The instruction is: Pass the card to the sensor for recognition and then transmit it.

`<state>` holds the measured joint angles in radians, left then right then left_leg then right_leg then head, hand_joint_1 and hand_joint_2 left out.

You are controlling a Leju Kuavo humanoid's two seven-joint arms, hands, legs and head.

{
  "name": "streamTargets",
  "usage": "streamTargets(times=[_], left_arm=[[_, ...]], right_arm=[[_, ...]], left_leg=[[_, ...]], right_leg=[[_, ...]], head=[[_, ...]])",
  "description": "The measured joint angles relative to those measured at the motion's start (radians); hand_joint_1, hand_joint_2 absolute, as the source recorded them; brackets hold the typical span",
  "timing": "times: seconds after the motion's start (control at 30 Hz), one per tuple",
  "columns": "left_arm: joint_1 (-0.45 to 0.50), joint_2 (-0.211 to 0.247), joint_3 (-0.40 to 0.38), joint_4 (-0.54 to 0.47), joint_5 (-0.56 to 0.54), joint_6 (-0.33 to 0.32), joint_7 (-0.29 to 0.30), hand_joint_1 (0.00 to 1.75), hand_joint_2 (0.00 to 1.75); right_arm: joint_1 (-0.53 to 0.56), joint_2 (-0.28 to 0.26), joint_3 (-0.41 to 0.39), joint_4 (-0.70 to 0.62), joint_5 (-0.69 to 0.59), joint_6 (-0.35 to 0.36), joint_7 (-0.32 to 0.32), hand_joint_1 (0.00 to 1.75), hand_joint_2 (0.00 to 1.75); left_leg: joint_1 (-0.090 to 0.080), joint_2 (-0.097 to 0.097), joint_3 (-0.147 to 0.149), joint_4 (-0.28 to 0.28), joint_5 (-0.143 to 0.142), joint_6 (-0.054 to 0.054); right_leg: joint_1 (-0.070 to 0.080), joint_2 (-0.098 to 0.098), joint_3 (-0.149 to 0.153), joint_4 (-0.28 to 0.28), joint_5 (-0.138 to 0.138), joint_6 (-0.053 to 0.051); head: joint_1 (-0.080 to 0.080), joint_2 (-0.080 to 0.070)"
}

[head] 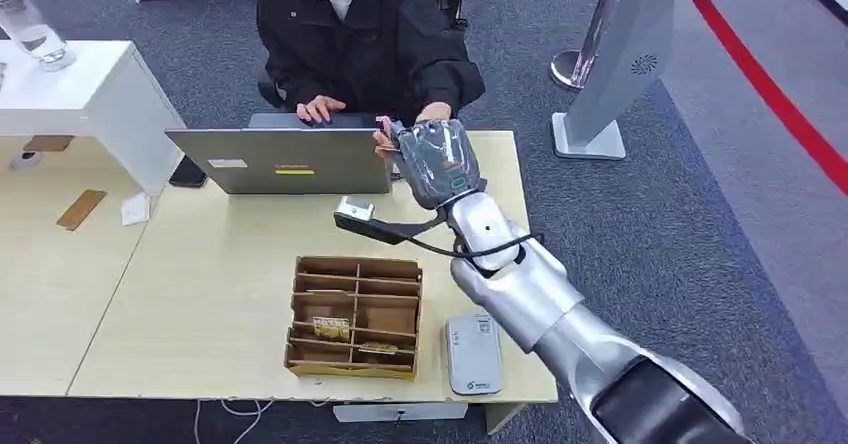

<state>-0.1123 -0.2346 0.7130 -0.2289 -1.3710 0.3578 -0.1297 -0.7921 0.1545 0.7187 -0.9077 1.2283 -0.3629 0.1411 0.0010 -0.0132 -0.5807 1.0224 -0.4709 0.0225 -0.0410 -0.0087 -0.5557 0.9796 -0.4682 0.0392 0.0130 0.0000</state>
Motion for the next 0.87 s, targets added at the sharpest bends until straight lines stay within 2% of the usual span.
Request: streamTargets(times=[0.03, 0.07, 0.27, 0.3, 0.87], left_arm=[[0.0, 0.0, -0.001, 0.0, 0.002, 0.0, 0.0, 0.0, 0.0], [0.0, 0.0, -0.002, 0.0, 0.003, 0.0, 0.001, 0.0, 0.0], [0.0, 0.0, -0.006, 0.0, 0.008, 0.0, 0.002, 0.0, 0.0], [0.0, 0.0, -0.006, 0.0, 0.009, 0.001, 0.002, 0.0, 0.0], [0.001, 0.001, -0.006, 0.0, 0.019, 0.003, 0.002, 0.0, 0.0]], right_arm=[[-0.004, 0.003, -0.002, 0.023, 0.0, 0.013, 0.007, 0.17, 1.75], [-0.007, 0.005, -0.004, 0.038, 0.0, 0.021, 0.008, 0.0, 1.75], [-0.015, 0.016, -0.004, 0.1, 0.002, 0.041, 0.026, 0.0, 1.75], [-0.015, 0.016, -0.004, 0.104, 0.005, 0.04, 0.028, 0.0, 0.0], [-0.014, 0.016, -0.004, 0.097, 0.003, 0.013, 0.024, 0.0, 0.0]], left_leg=[[0.0, 0.0, 0.0, 0.0, 0.0, 0.0], [0.0, 0.0, 0.0, 0.0, 0.0, 0.0], [0.0, 0.0, 0.0, 0.0, 0.0, 0.0], [0.0, 0.0, 0.0, 0.0, 0.0, 0.0], [0.0, 0.0, 0.0, 0.0, 0.0, 0.0]], right_leg=[[0.0, 0.0, 0.0, 0.0, 0.0, 0.0], [0.0, 0.0, 0.0, 0.0, 0.0, 0.0], [0.0, 0.0, -0.001, 0.0, 0.0, 0.0], [0.0, 0.0, -0.001, 0.0, 0.0, 0.0], [0.0, 0.0, -0.001, 0.0, 0.0, 0.0]], head=[[0.0, 0.0], [0.0, 0.0], [0.0, 0.0], [0.0, 0.0], [0.0, 0.0]])
